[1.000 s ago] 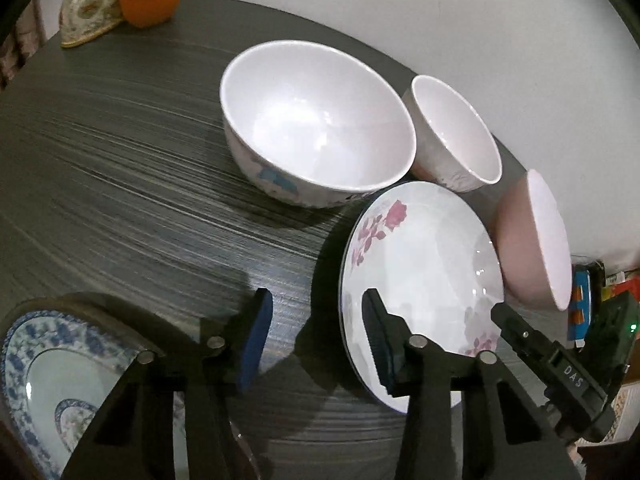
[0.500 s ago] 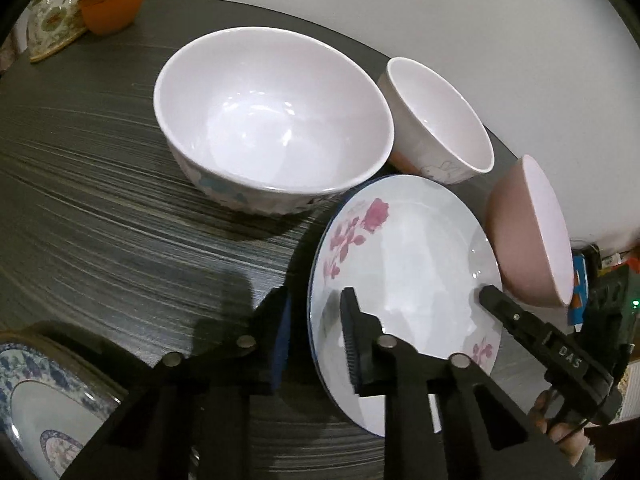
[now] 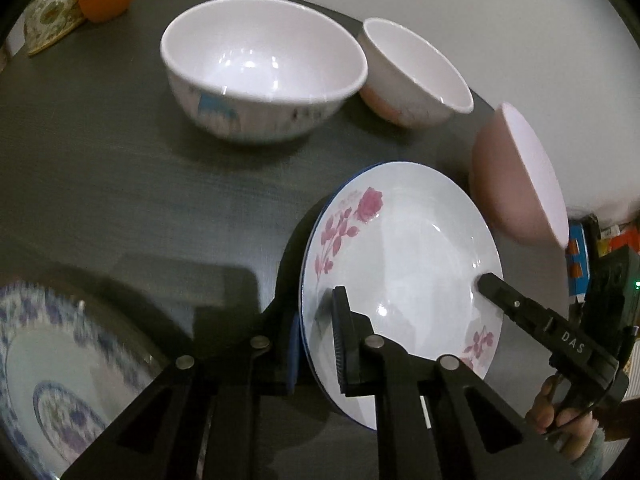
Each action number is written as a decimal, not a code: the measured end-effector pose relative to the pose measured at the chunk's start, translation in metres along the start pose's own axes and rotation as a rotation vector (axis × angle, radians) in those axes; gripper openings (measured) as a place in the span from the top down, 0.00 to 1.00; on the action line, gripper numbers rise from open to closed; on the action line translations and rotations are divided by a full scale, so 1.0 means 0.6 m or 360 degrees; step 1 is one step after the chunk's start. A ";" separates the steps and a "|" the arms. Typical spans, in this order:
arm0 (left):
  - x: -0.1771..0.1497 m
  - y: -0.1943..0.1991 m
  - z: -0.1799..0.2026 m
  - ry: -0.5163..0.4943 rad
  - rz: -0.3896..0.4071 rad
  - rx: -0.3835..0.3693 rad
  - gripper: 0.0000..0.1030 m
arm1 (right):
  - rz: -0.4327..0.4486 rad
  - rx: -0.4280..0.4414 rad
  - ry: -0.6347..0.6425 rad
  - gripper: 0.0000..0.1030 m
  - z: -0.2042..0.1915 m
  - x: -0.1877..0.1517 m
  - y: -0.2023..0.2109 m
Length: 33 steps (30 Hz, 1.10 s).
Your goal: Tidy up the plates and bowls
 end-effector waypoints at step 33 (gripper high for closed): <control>-0.079 0.000 0.016 -0.0108 -0.0197 0.0054 0.87 | -0.0236 -0.0200 0.0059 0.91 0.015 -0.160 0.057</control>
Point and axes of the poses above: each gripper's, at about its wrist camera, not at the fingertips, and y roughly against the way its jaws point, z to its right, x to its top, the point moved 10 cm from there along -y, roughly the way its jaws point, and after that the axes turned 8 degrees about -y, right-handed, at the moved point
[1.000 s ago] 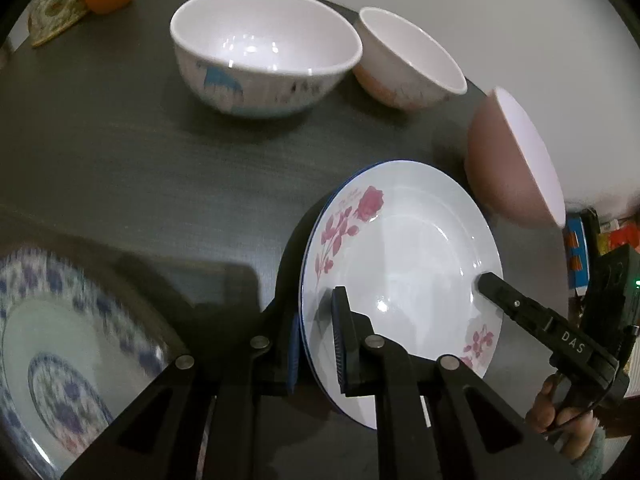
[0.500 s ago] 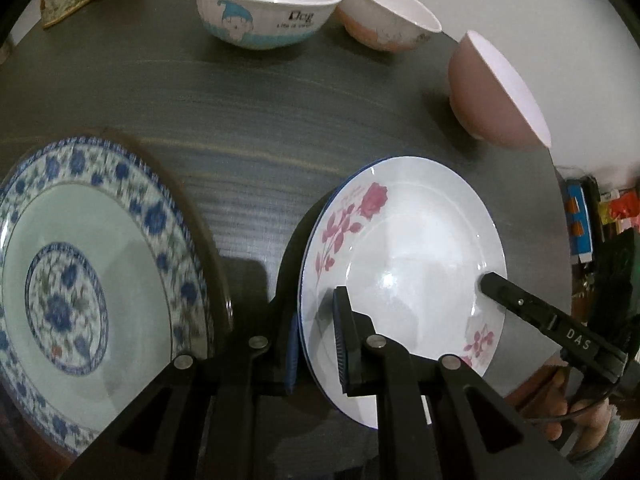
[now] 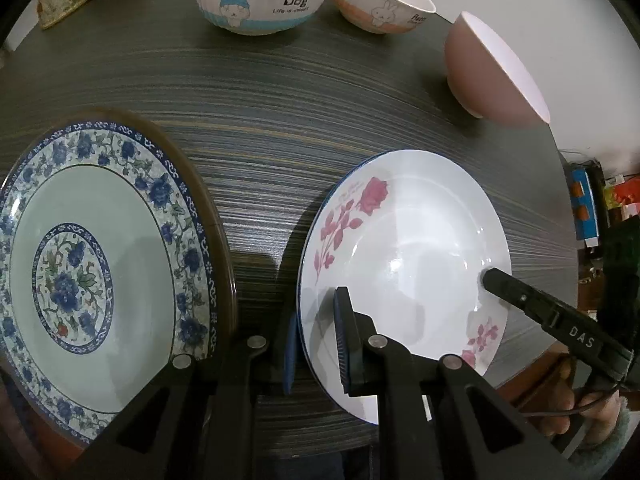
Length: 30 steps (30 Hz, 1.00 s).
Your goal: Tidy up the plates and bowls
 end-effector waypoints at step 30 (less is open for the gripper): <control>-0.016 -0.007 0.032 -0.0041 0.0040 0.0048 0.88 | 0.0029 -0.0019 0.0031 0.92 0.001 0.004 0.001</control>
Point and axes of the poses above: each gripper's, at about its wrist camera, not at the fingertips, and y roughly against the way its jaws point, z to its right, x to its top, the point moved 10 cm from there along -y, roughly the way its jaws point, and after that the axes turned 8 degrees about -y, right-handed, at the moved point
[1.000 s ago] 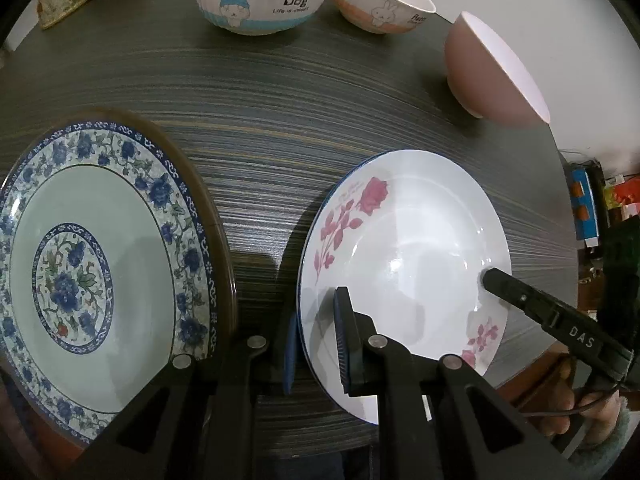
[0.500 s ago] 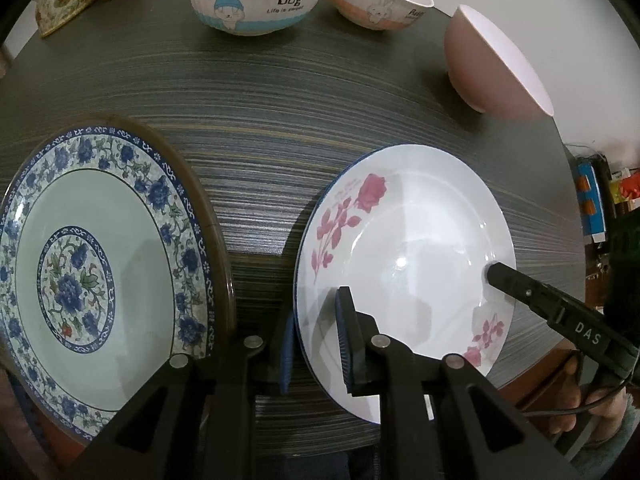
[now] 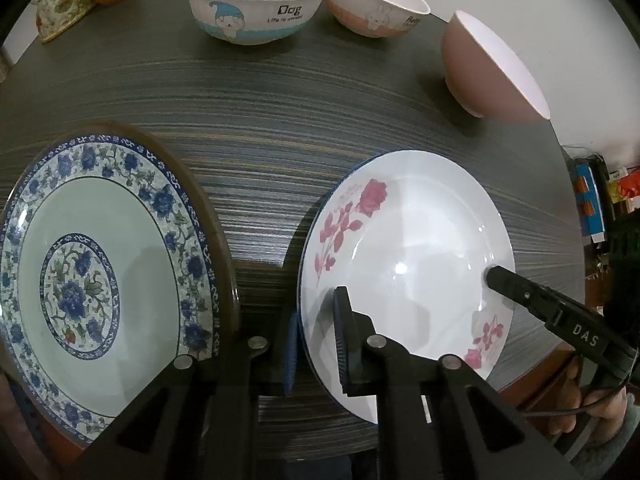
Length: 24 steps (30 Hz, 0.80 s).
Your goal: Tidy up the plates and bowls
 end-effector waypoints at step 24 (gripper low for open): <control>-0.015 0.105 -0.046 0.0054 0.0138 0.0037 0.88 | 0.0078 0.0034 0.0101 0.92 -0.080 0.018 0.031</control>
Point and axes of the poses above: each gripper's, at about its wrist camera, not at the fingertips, and y roughly against the way its jaws point, z to its right, x to its top, the point moved 10 cm from there along -y, roughly the way its jaws point, and after that the axes turned 8 degrees about -y, right-handed, at the moved point
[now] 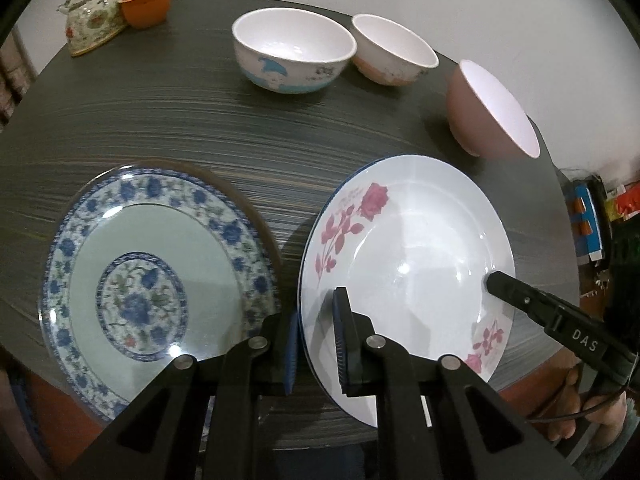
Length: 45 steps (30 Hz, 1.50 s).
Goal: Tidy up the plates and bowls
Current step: 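Carry the pink-flowered plate with both tools and lower it onto the blue-and-white plates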
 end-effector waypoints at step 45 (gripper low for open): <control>-0.112 0.093 -0.292 0.0443 0.0109 0.0171 0.88 | -0.0192 0.0033 0.0309 0.91 -0.237 -0.082 -0.137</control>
Point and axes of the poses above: each gripper's, at about its wrist camera, not at the fingertips, and y roughly against the way its jaws point, z to its right, x to its top, the point moved 10 cm from there along -y, roughly the way its jaws point, and after that the axes turned 8 degrees about -y, right-handed, at the moved point
